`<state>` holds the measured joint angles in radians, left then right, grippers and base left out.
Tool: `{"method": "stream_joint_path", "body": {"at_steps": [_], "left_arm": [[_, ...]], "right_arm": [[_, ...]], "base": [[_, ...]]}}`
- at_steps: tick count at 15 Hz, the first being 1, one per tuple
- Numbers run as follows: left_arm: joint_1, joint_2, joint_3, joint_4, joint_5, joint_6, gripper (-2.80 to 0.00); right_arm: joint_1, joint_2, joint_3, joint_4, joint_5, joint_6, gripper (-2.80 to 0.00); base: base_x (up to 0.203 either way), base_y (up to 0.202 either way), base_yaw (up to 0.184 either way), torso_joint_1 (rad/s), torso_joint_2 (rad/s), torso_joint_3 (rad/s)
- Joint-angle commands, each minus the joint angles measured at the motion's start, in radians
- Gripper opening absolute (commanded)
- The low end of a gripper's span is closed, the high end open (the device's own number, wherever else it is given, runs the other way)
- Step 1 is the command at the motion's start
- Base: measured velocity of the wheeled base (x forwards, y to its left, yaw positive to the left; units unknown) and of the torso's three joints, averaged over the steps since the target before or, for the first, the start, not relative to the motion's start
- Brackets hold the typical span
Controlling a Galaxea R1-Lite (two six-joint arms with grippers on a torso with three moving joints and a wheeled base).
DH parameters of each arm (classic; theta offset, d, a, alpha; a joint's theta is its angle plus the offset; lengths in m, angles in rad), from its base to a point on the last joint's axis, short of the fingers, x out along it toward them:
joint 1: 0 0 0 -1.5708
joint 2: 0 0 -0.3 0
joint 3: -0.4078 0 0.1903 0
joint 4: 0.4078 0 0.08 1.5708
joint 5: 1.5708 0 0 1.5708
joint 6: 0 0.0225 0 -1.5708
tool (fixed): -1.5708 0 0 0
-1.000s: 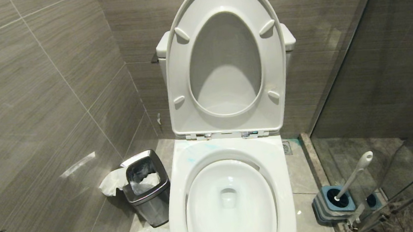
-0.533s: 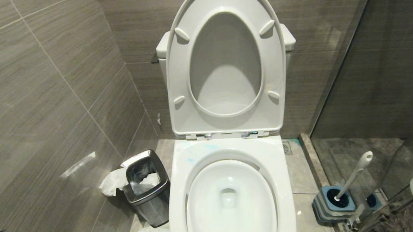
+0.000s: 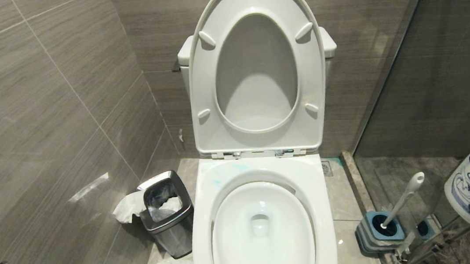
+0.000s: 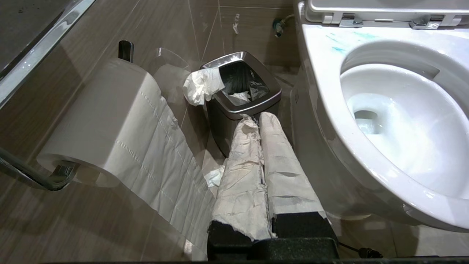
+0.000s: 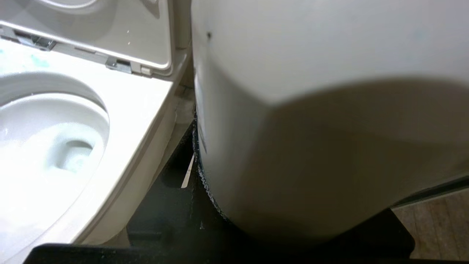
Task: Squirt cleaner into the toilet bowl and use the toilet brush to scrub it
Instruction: Pour in the cleaning agent
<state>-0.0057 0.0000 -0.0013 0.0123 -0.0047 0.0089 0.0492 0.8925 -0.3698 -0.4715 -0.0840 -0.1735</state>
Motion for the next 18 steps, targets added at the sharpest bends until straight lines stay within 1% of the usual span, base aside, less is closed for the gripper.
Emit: {"method": "stream_joint_path", "body": {"at_steps": [1, 3, 4, 6, 12, 15, 18], "left_arm": [[0.0, 0.002, 0.0, 0.0, -0.001, 0.0, -2.8], [0.0, 0.002, 0.0, 0.0, -0.001, -0.001, -2.8], [0.0, 0.002, 0.0, 0.0, -0.001, -0.001, -2.8], [0.0, 0.002, 0.0, 0.0, -0.001, -0.001, -2.8], [0.0, 0.002, 0.0, 0.0, -0.001, -0.001, -2.8], [0.0, 0.002, 0.0, 0.0, -0.001, -0.001, -2.8], [0.0, 0.002, 0.0, 0.0, -0.001, -0.001, -2.8]], "right_arm": [[0.025, 0.06, -0.007, -0.014, -0.002, -0.001, -2.8], [0.052, 0.116, -0.017, -0.06, -0.015, -0.001, -2.8], [0.073, 0.151, -0.025, -0.092, -0.034, -0.001, -2.8], [0.148, 0.198, -0.048, -0.135, -0.096, 0.0, -2.8], [0.353, 0.342, -0.153, -0.142, -0.308, 0.0, -2.8], [0.393, 0.414, -0.211, -0.142, -0.35, -0.001, -2.8], [0.458, 0.477, -0.254, -0.142, -0.416, -0.001, -2.8]], "base": [[0.0, 0.0, 0.0, 0.0, 0.0, 0.0], [0.0, 0.0, 0.0, 0.0, 0.0, 0.0], [0.0, 0.0, 0.0, 0.0, 0.0, 0.0], [0.0, 0.0, 0.0, 0.0, 0.0, 0.0], [0.0, 0.0, 0.0, 0.0, 0.0, 0.0], [0.0, 0.0, 0.0, 0.0, 0.0, 0.0], [0.0, 0.0, 0.0, 0.0, 0.0, 0.0]]}}
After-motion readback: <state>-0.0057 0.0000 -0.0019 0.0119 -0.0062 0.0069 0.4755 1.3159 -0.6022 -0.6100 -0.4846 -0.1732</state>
